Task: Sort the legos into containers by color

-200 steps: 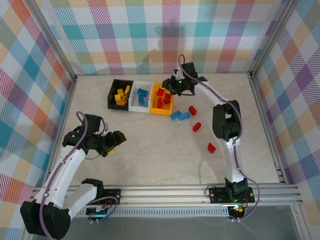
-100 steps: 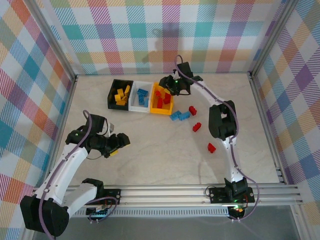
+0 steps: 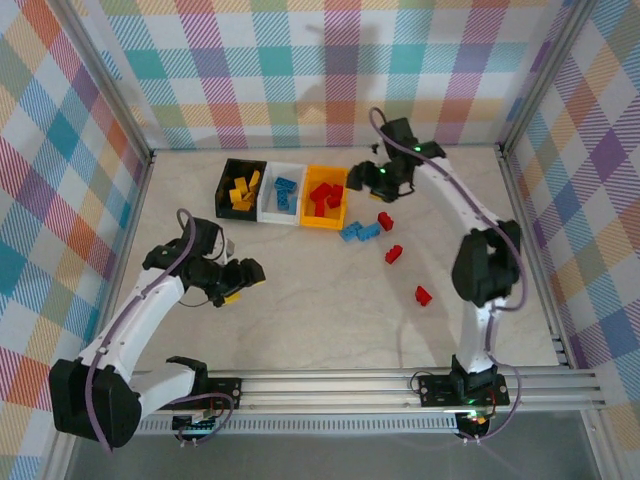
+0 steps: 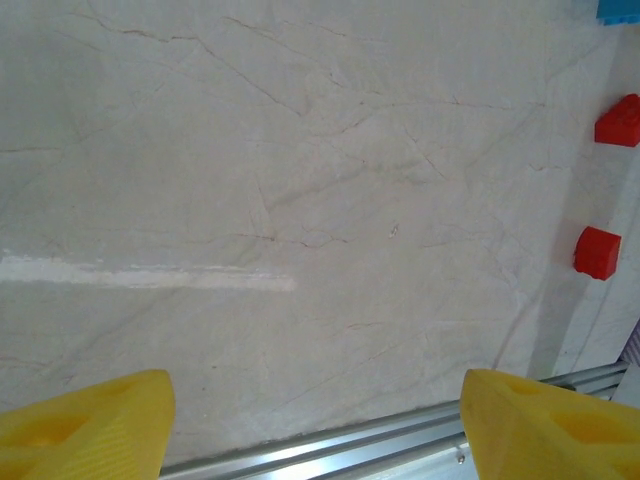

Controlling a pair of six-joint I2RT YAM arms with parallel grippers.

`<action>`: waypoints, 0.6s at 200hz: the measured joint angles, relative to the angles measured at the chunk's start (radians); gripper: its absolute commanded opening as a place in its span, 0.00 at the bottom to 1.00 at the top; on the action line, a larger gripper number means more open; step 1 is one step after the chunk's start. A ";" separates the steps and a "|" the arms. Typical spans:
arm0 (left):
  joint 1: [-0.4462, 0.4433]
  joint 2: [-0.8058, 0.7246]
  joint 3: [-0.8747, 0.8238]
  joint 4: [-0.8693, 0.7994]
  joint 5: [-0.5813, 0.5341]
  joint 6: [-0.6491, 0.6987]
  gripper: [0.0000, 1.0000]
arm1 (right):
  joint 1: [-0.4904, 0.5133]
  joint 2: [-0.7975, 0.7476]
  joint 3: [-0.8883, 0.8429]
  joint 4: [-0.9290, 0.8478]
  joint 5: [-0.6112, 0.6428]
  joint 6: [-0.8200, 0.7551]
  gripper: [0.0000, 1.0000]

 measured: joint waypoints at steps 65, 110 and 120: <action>-0.127 0.195 0.051 0.096 -0.019 -0.056 0.76 | -0.066 -0.155 -0.408 -0.115 0.079 -0.008 0.64; -0.208 0.325 0.174 0.123 -0.046 -0.044 0.78 | -0.060 -0.154 -0.534 -0.039 0.059 0.251 0.63; -0.222 0.321 0.175 0.132 -0.056 -0.045 0.78 | -0.060 -0.154 -0.534 -0.016 0.059 0.298 0.62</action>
